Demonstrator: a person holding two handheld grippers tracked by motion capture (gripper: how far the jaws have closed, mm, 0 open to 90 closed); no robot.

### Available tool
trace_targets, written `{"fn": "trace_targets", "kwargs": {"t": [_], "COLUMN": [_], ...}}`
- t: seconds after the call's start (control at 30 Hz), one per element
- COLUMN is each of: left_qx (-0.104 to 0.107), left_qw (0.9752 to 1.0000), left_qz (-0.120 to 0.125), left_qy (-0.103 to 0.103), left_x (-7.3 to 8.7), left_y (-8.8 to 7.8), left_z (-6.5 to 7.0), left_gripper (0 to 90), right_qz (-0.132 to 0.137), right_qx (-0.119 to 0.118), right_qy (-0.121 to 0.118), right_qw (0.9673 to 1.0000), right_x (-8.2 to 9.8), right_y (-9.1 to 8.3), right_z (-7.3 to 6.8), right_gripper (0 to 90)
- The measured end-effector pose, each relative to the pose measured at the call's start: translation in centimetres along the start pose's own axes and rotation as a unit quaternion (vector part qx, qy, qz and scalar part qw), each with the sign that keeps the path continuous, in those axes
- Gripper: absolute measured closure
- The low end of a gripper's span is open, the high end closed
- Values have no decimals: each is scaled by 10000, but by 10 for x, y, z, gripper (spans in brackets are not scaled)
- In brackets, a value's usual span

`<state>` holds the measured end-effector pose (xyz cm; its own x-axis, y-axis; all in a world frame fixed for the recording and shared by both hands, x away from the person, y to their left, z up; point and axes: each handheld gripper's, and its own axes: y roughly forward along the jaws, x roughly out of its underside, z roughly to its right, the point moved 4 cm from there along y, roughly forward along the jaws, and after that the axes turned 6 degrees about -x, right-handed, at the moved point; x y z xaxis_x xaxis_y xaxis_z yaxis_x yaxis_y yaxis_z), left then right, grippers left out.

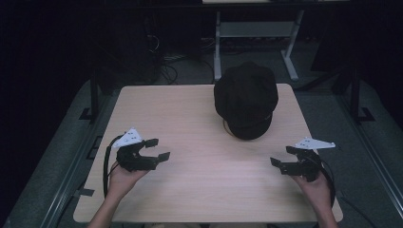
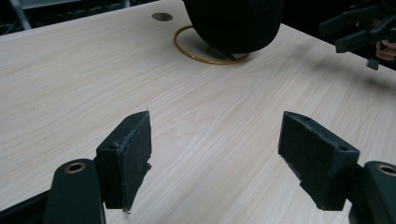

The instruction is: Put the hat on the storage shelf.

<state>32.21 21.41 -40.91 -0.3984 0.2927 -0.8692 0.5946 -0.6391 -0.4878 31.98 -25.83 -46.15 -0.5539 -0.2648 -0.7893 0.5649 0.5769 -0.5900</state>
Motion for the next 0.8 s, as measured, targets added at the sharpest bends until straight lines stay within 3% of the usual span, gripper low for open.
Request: {"fn": "trace_targets", "kwargs": {"t": [0.43,0.63,0.8], "left_qx": [124,77,-26], "left_qw": [9997,9996,9996], "left_qz": [-167,-226,-284], "left_qy": [-139,-165,-69], "left_x": [20,29,38], "left_y": [-3,-1,1], "left_z": [1,-2,-1], "left_gripper": [252,241,241], "right_qz": [-22,-33,-37], "right_qx": [-65,-125,-191], "right_qy": [-32,-84,-95], "right_qw": [10000,9999,9998], "right_x": [0,0,1], "right_y": [1,3,5], "right_z": [-6,-9,-12], "right_gripper": [176,176,176]}}
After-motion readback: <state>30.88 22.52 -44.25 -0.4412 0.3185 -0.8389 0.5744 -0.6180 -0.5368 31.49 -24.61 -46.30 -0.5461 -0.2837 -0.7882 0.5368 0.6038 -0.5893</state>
